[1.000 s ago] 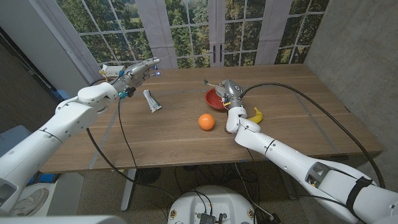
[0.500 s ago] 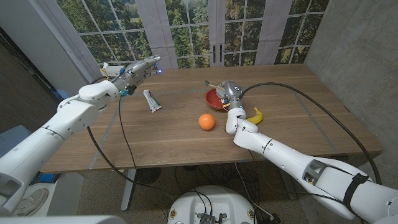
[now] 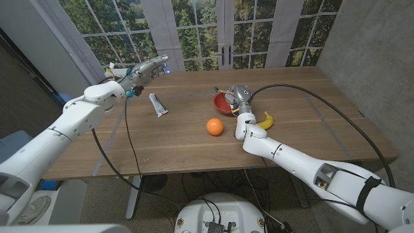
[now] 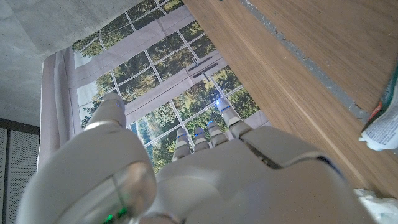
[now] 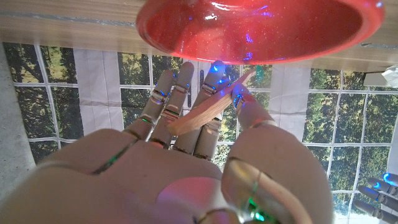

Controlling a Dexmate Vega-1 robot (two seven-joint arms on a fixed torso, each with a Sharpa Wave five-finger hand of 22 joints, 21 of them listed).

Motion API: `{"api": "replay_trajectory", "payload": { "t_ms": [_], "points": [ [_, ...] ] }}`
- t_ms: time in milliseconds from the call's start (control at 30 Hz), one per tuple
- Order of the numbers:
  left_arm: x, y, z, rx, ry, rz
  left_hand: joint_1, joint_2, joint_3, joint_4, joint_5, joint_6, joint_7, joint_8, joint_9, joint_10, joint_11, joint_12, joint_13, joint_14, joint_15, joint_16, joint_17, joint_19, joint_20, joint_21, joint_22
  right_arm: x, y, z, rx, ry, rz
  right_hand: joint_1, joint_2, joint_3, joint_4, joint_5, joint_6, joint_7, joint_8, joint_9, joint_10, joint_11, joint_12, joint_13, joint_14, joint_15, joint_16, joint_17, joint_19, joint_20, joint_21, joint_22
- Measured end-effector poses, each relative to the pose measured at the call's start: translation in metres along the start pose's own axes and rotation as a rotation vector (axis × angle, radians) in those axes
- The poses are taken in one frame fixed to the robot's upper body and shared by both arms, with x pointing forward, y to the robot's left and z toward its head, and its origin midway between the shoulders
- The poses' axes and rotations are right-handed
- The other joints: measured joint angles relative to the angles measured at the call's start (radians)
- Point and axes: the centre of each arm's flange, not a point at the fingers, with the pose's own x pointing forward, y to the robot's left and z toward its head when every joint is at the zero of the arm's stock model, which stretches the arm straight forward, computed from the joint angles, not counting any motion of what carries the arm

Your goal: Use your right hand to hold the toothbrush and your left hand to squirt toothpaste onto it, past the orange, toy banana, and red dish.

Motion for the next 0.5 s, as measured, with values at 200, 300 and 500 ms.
{"api": "replay_trajectory", "payload": {
  "t_ms": [200,300,500],
  "points": [
    [0.0027,0.0002,0.0018,0.001,-0.003,-0.002,0.000,0.000,0.000,0.000,0.000,0.000,0.000,0.000,0.000,0.000,0.000,0.000,0.000,0.000,0.000,0.000,0.000,0.000,0.000,0.000,0.000,0.0023,0.0025,-0.0017,-0.034,0.009,0.017,0.012,-0.012,0.001,0.007,0.000,-0.007,-0.007,-0.006,-0.006,0.000,0.000,-0.014,-0.010,-0.020,0.001,-0.006,-0.008,-0.016,0.002,-0.016,0.000],
    [0.0039,0.0000,0.0028,0.001,-0.003,-0.003,-0.005,0.005,0.000,0.000,0.000,0.004,0.004,0.000,0.000,0.000,0.000,0.000,0.000,0.000,0.000,0.000,0.000,0.000,0.000,-0.008,0.000,0.0038,0.0036,-0.0014,-0.048,0.016,0.027,0.012,-0.012,-0.002,0.010,0.000,-0.007,-0.007,-0.009,-0.010,-0.002,-0.002,-0.023,-0.014,-0.022,0.000,-0.006,-0.010,-0.017,0.000,-0.020,0.000],
    [0.0045,-0.0003,0.0027,0.002,0.000,-0.004,-0.005,0.005,0.004,-0.003,0.000,0.009,-0.002,0.000,0.000,0.000,0.000,0.000,0.000,0.000,0.000,0.000,0.000,0.000,0.000,-0.008,0.000,0.0058,0.0031,-0.0002,-0.060,0.018,0.035,0.023,-0.022,-0.039,0.009,0.000,-0.014,-0.001,-0.018,-0.022,-0.029,0.008,-0.053,-0.028,-0.052,0.004,-0.013,-0.017,-0.017,0.000,-0.047,0.000]
  ]
}}
